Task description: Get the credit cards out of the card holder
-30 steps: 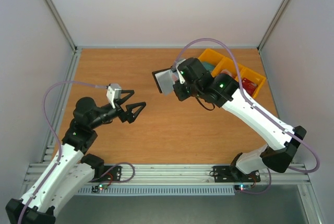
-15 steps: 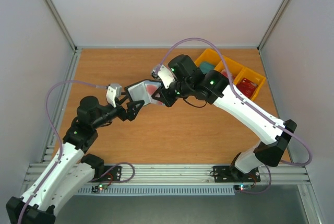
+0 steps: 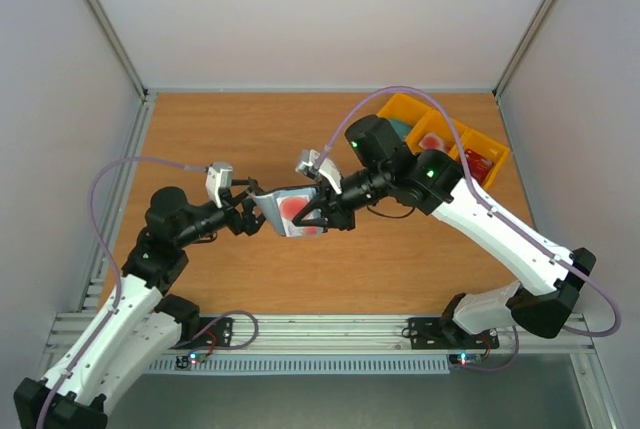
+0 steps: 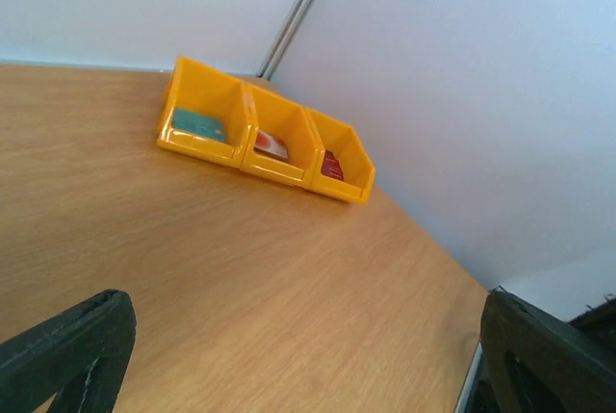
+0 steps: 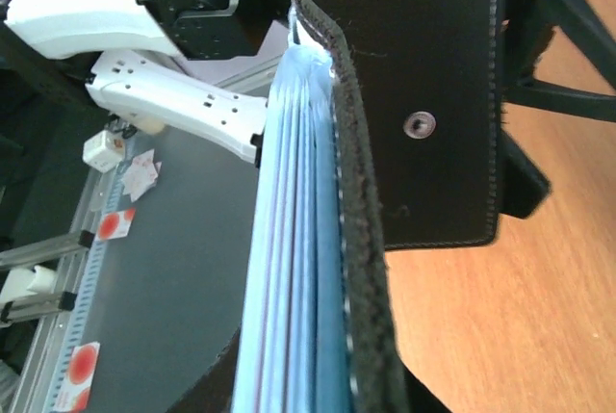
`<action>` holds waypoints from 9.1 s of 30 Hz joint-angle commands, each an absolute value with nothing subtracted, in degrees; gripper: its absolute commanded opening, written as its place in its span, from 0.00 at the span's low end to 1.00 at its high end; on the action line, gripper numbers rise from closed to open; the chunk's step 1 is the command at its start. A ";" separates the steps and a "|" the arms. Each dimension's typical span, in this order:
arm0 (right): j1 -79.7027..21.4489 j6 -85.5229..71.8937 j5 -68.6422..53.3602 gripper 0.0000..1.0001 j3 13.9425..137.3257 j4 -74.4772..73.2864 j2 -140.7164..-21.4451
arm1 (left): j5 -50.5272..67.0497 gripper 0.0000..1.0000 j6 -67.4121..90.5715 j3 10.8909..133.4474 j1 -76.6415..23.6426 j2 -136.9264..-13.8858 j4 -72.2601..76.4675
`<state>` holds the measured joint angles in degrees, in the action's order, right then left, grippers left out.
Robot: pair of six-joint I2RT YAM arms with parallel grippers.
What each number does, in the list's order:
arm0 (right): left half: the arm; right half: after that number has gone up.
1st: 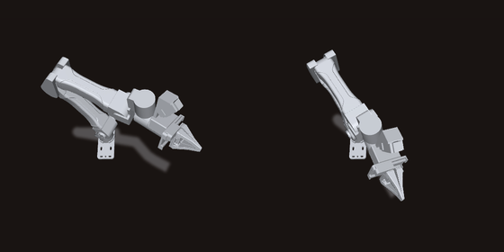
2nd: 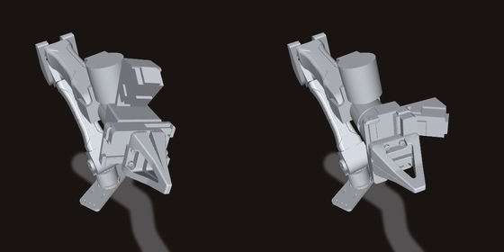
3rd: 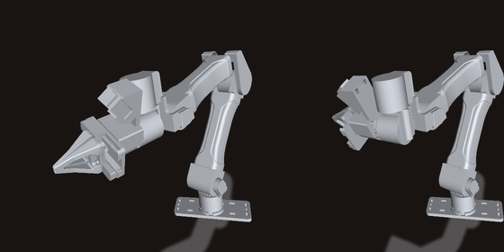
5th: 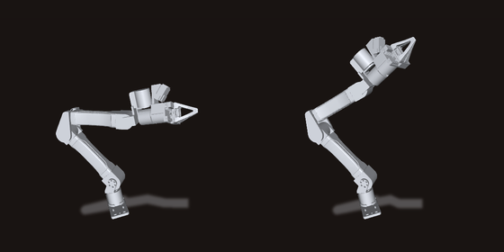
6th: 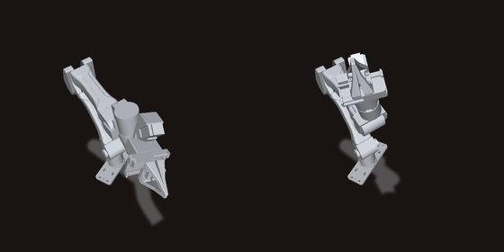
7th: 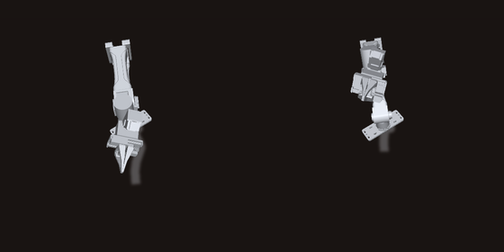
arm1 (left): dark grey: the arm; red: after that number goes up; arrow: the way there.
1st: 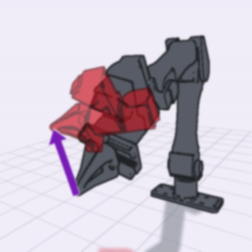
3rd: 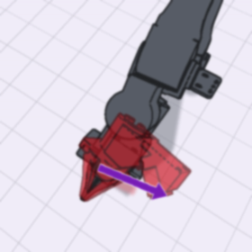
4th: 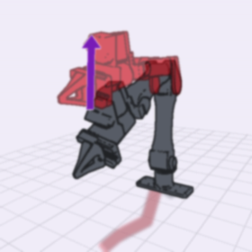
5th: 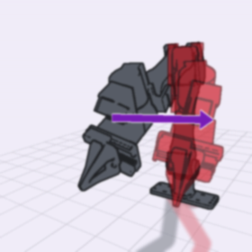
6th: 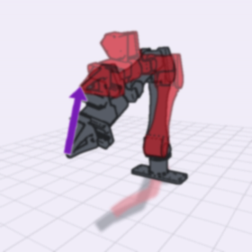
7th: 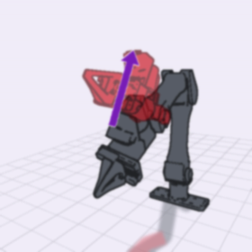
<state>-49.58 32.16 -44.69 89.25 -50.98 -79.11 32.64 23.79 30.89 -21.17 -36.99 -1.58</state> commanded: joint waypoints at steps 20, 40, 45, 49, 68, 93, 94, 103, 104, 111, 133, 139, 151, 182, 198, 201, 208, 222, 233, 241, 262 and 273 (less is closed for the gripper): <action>-45.22 13.47 -5.71 0.01 90.92 -50.71 -85.35 | 47.46 0.47 21.27 34.38 -23.48 -36.70 12.05; -46.85 29.53 -47.57 0.05 77.69 -34.02 -74.11 | 43.23 0.33 28.39 31.29 -23.05 -37.70 8.73; -46.85 29.23 -49.88 0.05 76.82 -31.82 -73.41 | 52.28 0.33 24.00 32.18 -24.74 -37.83 11.63; -46.85 28.76 -50.81 0.05 76.69 -29.94 -73.83 | 54.53 0.32 22.24 33.50 -25.48 -38.34 11.50; -49.57 33.15 -52.35 0.07 78.57 -30.19 -75.66 | 53.05 0.00 23.78 32.69 -26.63 -38.44 12.91; -41.61 33.21 -56.47 0.20 74.25 -37.11 -70.45 | 52.05 0.00 30.42 32.62 -23.03 -36.47 15.45; -41.47 33.33 -56.39 0.19 74.26 -37.55 -70.41 | 52.28 0.00 30.41 32.61 -22.84 -36.44 15.42; -40.34 34.47 -56.91 0.08 74.27 -38.91 -69.56 | 54.11 0.00 29.93 33.10 -22.26 -36.41 15.30; -39.89 34.72 -57.06 0.09 74.27 -39.29 -69.48 | 54.36 0.00 29.81 33.24 -22.20 -36.36 15.25; -39.38 33.61 -59.32 0.15 74.53 -38.84 -70.03 | 54.49 0.00 29.55 33.49 -22.06 -36.53 15.90; -36.95 32.75 -58.78 0.01 72.01 -35.73 -67.62 | 55.15 0.00 28.80 33.32 -20.91 -35.73 14.16; -36.47 34.97 -60.11 0.01 72.91 -39.08 -67.24 | 57.40 0.00 27.56 34.27 -20.57 -36.19 13.68; -33.04 37.51 -62.56 0.01 73.08 -43.59 -66.95 | 58.70 0.00 27.06 36.17 -17.89 -36.78 13.88; -22.40 22.75 -55.17 0.01 66.47 -41.89 -70.07 | 57.01 0.00 26.88 35.06 -15.86 -33.40 10.96; -23.62 -2.57 -56.02 0.01 46.56 -33.42 -82.83 | 53.92 0.00 36.50 29.25 -16.01 -33.74 17.92; -23.60 -1.88 -55.62 0.01 45.88 -32.99 -85.51 | 53.96 0.00 36.52 29.02 -16.08 -33.73 18.18; -22.40 2.47 -50.76 0.10 45.49 -36.82 -90.93 | 54.01 0.00 36.73 28.48 -16.27 -33.73 18.62; -17.76 5.81 -24.40 0.54 50.76 -51.91 -77.99 | 54.77 0.00 36.06 28.18 -16.53 -33.92 19.36; -35.55 21.23 -33.61 0.58 71.12 -47.89 -62.01 | 57.76 0.00 31.66 28.06 -18.65 -33.94 19.17; -46.76 28.85 -40.99 0.61 82.18 -43.35 -66.75 | 65.28 0.00 22.66 30.41 -19.86 -33.51 11.69; -62.40 49.71 -14.36 0.60 103.01 -70.60 -86.33 | 56.55 0.00 -37.86 42.10 -22.63 -35.59 -44.06; -62.70 48.94 -24.59 0.61 101.11 -69.84 -87.65 | 57.48 0.00 -29.85 40.53 -22.68 -35.51 -36.99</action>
